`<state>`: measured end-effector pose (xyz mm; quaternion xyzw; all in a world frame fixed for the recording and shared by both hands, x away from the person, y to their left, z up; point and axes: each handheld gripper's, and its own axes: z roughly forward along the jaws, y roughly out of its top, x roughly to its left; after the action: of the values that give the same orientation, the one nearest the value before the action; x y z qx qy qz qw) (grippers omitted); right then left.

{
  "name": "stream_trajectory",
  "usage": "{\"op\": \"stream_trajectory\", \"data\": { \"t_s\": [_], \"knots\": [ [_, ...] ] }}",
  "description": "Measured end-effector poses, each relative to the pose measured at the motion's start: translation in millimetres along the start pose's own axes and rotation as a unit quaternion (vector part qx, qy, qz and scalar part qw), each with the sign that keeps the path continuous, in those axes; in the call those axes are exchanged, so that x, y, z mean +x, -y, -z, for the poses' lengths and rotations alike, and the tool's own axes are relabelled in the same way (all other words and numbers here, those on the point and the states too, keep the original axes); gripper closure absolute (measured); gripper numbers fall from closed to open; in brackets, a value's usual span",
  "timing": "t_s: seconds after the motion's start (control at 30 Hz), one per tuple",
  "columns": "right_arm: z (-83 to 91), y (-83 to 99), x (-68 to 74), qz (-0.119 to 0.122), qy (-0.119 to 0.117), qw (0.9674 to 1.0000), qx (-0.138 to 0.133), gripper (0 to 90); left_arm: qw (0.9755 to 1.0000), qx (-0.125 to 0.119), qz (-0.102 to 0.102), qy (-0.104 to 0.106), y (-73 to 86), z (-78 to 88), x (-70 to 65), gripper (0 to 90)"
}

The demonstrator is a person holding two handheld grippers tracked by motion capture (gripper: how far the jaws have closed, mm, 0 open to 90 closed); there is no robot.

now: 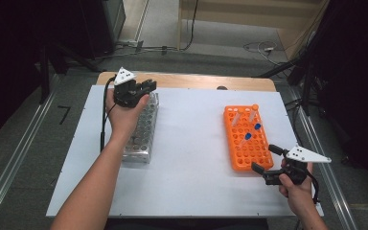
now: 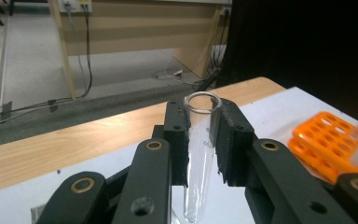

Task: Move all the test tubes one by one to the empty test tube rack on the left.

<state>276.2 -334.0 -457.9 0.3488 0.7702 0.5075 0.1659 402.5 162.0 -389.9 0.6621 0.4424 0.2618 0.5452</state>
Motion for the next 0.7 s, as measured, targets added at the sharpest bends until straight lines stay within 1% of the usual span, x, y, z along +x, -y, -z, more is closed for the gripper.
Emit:
{"op": "stream_trajectory", "data": {
  "t_s": [0.03,0.07,0.1,0.13,0.17,0.2,0.23,0.27,0.3,0.33,0.37,0.4,0.43,0.47,0.53,0.6,0.7],
  "knots": [
    [-0.2,0.1,-0.1,-0.001,0.001,1.0,0.001,0.0,1.0,-0.003,0.006,-0.005,-0.4,-3.8,2.7,76.2],
    [-0.3,0.2,-0.4,0.0,0.001,1.0,0.001,0.0,0.9998,-0.006,0.013,-0.014,-0.8,-9.0,6.8,76.2],
    [-0.5,0.4,-0.7,0.001,0.001,1.0,0.0,0.0,0.9997,-0.007,0.016,-0.019,-1.1,-12.0,8.8,76.2],
    [-0.5,0.4,-0.7,0.001,0.001,1.0,0.0,0.0,0.9997,-0.007,0.016,-0.019,-1.1,-12.0,8.8,76.2],
    [-0.6,0.6,-0.8,-0.001,0.002,1.0,0.001,0.0,0.9993,-0.007,0.02,-0.031,-1.0,-17.5,13.2,76.2],
    [-0.7,0.7,-0.8,-0.002,0.003,1.0,0.001,0.0,0.9993,-0.007,0.02,-0.031,-1.0,-17.5,13.2,76.2],
    [-0.8,0.9,-0.9,-0.002,0.003,1.0,0.001,0.0,0.9987,-0.008,0.027,-0.043,-0.5,-22.6,17.9,76.2],
    [-1.0,1.0,-1.1,-0.002,0.003,1.0,0.001,0.0,0.9987,-0.008,0.027,-0.043,-0.5,-22.6,17.9,76.2],
    [-1.1,1.2,-1.2,-0.002,0.003,1.0,0.002,0.0,0.9982,-0.01,0.031,-0.05,0.0,-24.7,20.5,76.2],
    [-1.4,1.4,-1.2,-0.003,0.003,1.0,0.002,0.0,0.9972,-0.013,0.042,-0.06,1.8,-28.5,25.4,76.2],
    [-1.4,1.6,-1.3,-0.003,0.003,1.0,0.003,0.0,0.9972,-0.013,0.042,-0.06,1.8,-28.5,25.4,76.2],
    [-1.6,1.8,-1.5,-0.003,0.002,1.0,0.004,0.0,0.9969,-0.012,0.048,-0.062,2.9,-30.4,27.8,76.2],
    [-1.9,2.1,-1.6,-0.004,0.002,1.0,0.004,0.0,0.9966,-0.012,0.057,-0.059,4.8,-32.6,30.6,76.2],
    [-2.0,2.3,-1.7,-0.003,0.001,1.0,0.003,0.0,0.9963,-0.01,0.061,-0.059,6.0,-34.0,31.9,76.2],
    [-2.2,2.6,-1.9,-0.003,-0.001,1.0,0.003,0.0,0.9962,-0.004,0.063,-0.059,9.3,-38.0,34.2,76.2],
    [-2.8,3.4,-2.2,-0.002,-0.001,1.0,0.001,0.0,0.9962,0.0,0.069,-0.054,13.1,-42.5,36.9,76.2],
    [-2.8,3.5,-2.8,-0.004,0.0,1.0,0.0,0.0,0.9958,0.007,0.073,-0.056,16.8,-46.9,38.5,76.2]
  ]
}}
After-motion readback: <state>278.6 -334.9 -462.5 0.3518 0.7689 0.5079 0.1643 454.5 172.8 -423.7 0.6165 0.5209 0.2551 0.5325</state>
